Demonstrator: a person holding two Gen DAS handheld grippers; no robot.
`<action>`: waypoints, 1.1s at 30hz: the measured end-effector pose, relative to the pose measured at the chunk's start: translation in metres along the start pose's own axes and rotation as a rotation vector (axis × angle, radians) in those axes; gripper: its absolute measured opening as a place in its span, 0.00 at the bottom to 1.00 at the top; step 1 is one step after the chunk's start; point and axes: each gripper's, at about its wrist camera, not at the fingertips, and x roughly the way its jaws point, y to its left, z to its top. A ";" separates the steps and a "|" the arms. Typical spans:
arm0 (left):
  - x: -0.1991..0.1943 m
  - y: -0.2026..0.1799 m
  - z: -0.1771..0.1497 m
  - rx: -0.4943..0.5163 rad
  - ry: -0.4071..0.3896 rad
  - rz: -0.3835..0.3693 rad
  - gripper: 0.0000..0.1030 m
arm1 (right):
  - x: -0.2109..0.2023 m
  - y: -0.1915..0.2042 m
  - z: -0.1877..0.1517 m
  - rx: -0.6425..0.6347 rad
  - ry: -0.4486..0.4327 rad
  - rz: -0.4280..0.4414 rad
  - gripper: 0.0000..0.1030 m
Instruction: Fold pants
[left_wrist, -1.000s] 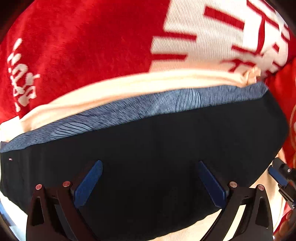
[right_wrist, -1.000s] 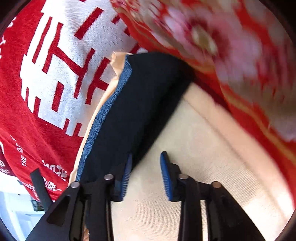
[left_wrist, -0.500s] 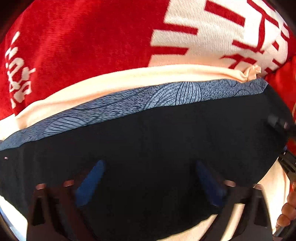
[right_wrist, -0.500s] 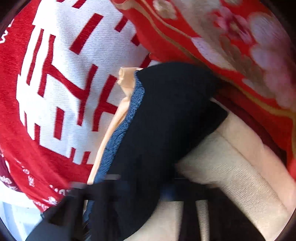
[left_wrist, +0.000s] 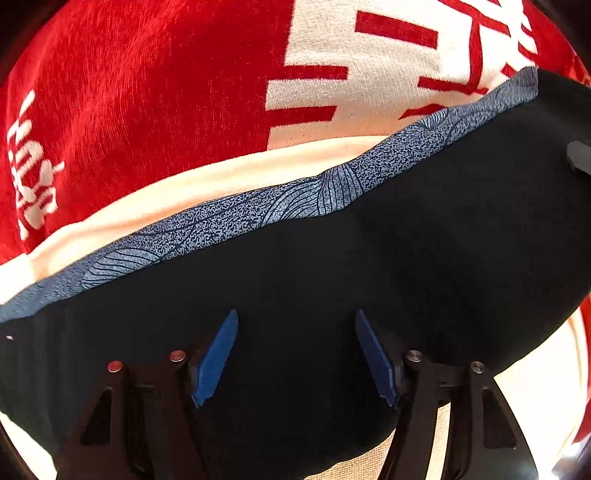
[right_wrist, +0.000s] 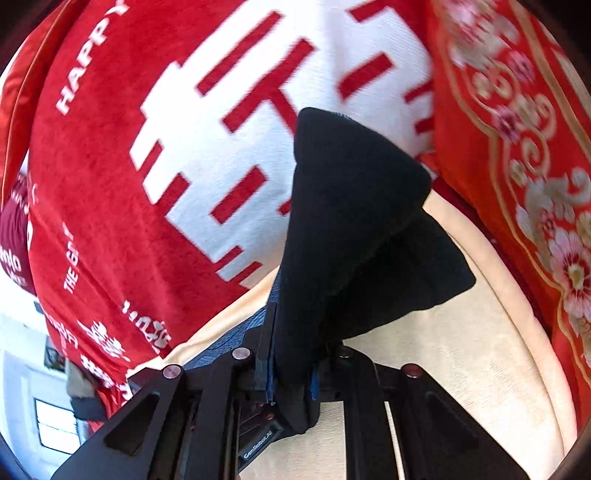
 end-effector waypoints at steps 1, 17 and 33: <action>0.000 0.000 0.000 0.007 -0.004 -0.002 0.65 | -0.001 0.009 -0.001 -0.023 0.004 -0.008 0.14; -0.075 0.181 -0.035 -0.138 0.016 -0.013 0.86 | 0.078 0.196 -0.113 -0.502 0.113 -0.208 0.20; -0.094 0.358 -0.100 -0.264 0.104 0.106 0.86 | 0.116 0.231 -0.225 -0.461 0.387 -0.088 0.60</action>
